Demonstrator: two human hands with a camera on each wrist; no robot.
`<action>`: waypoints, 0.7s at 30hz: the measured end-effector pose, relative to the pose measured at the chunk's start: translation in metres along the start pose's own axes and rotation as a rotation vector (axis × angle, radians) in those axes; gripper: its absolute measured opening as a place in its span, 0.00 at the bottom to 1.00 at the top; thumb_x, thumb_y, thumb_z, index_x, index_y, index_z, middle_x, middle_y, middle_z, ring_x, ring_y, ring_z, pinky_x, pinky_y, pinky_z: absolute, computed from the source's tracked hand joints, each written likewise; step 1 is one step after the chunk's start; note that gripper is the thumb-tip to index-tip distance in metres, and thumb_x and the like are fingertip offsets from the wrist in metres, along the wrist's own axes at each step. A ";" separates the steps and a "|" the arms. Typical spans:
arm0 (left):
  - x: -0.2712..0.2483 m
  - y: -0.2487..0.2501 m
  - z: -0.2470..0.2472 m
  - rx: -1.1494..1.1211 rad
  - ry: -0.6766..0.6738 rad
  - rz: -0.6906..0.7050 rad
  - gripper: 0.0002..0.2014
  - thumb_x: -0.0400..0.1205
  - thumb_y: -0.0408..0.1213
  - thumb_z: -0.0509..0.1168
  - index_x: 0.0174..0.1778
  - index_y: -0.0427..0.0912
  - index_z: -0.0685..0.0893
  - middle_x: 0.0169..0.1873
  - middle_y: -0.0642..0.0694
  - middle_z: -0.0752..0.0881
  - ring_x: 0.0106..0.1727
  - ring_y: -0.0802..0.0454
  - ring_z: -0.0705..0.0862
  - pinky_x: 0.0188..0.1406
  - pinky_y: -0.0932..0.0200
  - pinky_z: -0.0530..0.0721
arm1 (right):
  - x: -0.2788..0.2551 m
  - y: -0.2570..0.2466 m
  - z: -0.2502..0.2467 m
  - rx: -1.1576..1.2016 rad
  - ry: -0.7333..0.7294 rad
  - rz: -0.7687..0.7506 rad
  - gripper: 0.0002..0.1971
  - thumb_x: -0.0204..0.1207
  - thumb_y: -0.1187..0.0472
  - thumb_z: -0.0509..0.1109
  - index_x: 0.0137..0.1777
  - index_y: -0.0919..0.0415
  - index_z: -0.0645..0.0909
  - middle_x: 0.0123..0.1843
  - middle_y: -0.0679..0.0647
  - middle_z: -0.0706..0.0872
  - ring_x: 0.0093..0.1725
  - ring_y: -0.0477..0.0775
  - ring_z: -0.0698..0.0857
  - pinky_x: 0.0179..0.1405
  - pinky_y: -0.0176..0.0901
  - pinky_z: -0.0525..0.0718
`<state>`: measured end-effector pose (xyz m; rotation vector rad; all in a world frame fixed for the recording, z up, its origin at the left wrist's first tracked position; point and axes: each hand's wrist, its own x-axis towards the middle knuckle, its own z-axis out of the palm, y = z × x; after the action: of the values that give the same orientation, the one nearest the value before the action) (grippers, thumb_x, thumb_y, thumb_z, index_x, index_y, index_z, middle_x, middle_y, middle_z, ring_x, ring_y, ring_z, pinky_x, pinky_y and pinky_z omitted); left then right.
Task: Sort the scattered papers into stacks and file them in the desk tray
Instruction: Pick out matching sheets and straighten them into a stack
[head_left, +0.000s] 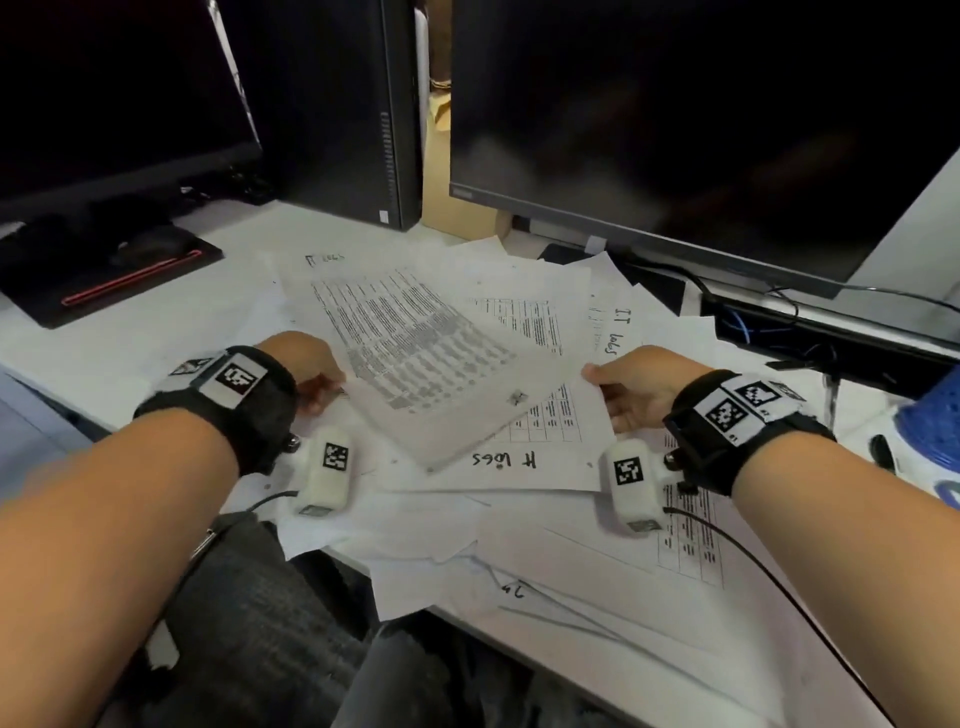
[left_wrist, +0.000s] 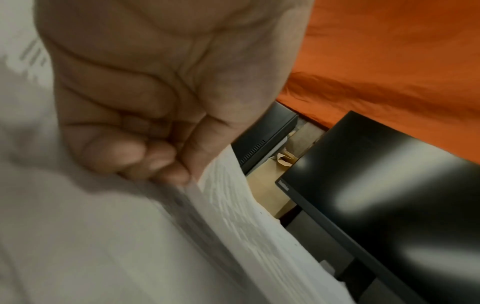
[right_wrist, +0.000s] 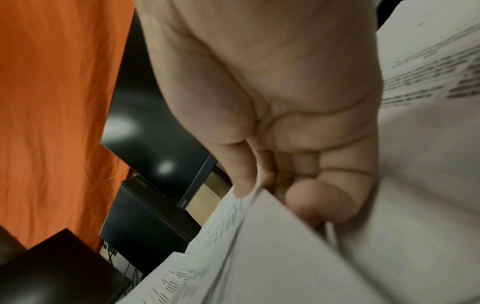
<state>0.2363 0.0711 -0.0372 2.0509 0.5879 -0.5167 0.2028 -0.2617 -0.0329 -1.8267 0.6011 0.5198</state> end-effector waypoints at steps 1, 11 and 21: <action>-0.002 0.000 -0.003 0.034 0.002 0.015 0.11 0.82 0.26 0.63 0.32 0.31 0.77 0.15 0.41 0.80 0.20 0.47 0.76 0.26 0.60 0.77 | 0.002 0.001 -0.001 0.041 -0.009 -0.007 0.07 0.84 0.59 0.63 0.48 0.63 0.78 0.41 0.58 0.85 0.36 0.56 0.84 0.28 0.46 0.85; -0.022 0.002 0.023 0.652 0.107 0.344 0.14 0.78 0.35 0.64 0.59 0.41 0.82 0.58 0.44 0.82 0.56 0.46 0.79 0.49 0.57 0.74 | 0.007 -0.011 0.022 -0.157 0.127 -0.058 0.19 0.76 0.60 0.73 0.60 0.73 0.77 0.57 0.71 0.86 0.57 0.71 0.86 0.59 0.67 0.84; -0.052 0.014 0.063 0.896 0.016 0.529 0.12 0.82 0.34 0.60 0.60 0.40 0.81 0.53 0.46 0.84 0.51 0.49 0.80 0.49 0.59 0.77 | -0.010 0.033 -0.037 -0.223 0.103 -0.123 0.22 0.70 0.47 0.76 0.56 0.64 0.82 0.51 0.58 0.91 0.51 0.62 0.89 0.59 0.58 0.85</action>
<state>0.1944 -0.0004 -0.0303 2.9084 -0.2657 -0.4822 0.1771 -0.3048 -0.0391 -2.0978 0.5108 0.4255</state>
